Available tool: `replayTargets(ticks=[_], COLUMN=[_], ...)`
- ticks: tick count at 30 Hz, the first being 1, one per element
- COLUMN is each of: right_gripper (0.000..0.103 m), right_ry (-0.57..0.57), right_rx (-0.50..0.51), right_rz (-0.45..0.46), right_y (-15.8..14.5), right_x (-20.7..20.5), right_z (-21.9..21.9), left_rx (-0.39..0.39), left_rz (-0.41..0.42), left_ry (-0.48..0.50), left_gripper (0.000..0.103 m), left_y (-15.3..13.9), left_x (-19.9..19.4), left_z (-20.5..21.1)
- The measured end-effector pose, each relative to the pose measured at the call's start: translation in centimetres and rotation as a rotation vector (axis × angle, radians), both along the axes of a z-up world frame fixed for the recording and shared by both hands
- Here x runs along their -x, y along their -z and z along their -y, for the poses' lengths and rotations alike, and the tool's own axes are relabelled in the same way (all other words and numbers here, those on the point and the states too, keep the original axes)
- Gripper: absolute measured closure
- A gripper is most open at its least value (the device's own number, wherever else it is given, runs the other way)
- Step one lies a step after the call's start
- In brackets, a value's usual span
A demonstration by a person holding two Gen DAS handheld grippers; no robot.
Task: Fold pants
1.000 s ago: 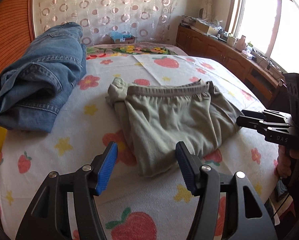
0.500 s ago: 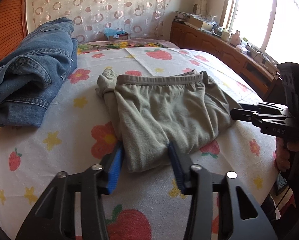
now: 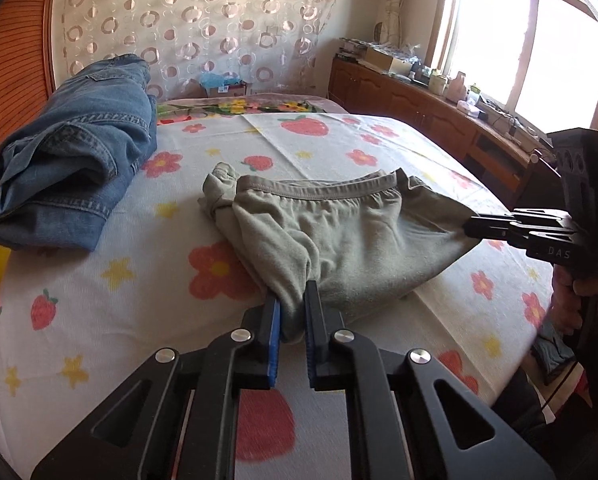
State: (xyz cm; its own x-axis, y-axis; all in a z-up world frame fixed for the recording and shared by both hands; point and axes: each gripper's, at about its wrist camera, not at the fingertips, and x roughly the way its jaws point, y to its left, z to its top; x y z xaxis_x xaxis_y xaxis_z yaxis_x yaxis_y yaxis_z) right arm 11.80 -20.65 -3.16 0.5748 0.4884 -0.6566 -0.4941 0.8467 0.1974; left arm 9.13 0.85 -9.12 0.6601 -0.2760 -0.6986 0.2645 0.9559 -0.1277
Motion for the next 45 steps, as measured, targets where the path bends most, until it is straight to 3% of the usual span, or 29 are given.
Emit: replayTargets(ticks=[10, 21, 25, 27, 31, 33, 45], right_gripper=[0.094, 0.093, 0.091, 0.091, 0.084, 0.075, 0.073], right_ry=[0.014, 0.037, 0.042, 0.044, 0.044, 0.045, 0.040], right_rx=[0.004, 0.002, 0.011, 0.017, 0.030, 0.037, 0.025], right_rz=[-0.005, 0.051, 0.059, 0.058, 0.061, 0.065, 0.069], right_y=[-0.1, -2.3, -2.2, -2.0, -1.8, -1.7, -1.0], right_x=[4.0, 5.2, 5.3, 5.1, 4.2, 3.8, -0.4], right_z=[2.2, 2.6, 2.5, 2.3, 1.8, 1.6, -0.1], left_rx=[0.001, -0.041, -0.057, -0.058, -0.071, -0.067, -0.040], left_rz=[-0.006, 0.003, 0.002, 0.010, 0.023, 0.031, 0.011], left_ry=[0.042, 0.025, 0.019, 0.018, 0.008, -0.001, -0.040], left_gripper=[0.091, 0.085, 0.075, 0.057, 0.046, 0.023, 0.023], left_y=[-0.2, -0.7, -0.7, -0.8, -1.2, -1.3, -0.6], left_x=[3.0, 2.9, 2.6, 2.5, 2.2, 1.9, -2.1], left_z=[1.9, 2.5, 2.7, 2.6, 2.4, 2.1, 1.3])
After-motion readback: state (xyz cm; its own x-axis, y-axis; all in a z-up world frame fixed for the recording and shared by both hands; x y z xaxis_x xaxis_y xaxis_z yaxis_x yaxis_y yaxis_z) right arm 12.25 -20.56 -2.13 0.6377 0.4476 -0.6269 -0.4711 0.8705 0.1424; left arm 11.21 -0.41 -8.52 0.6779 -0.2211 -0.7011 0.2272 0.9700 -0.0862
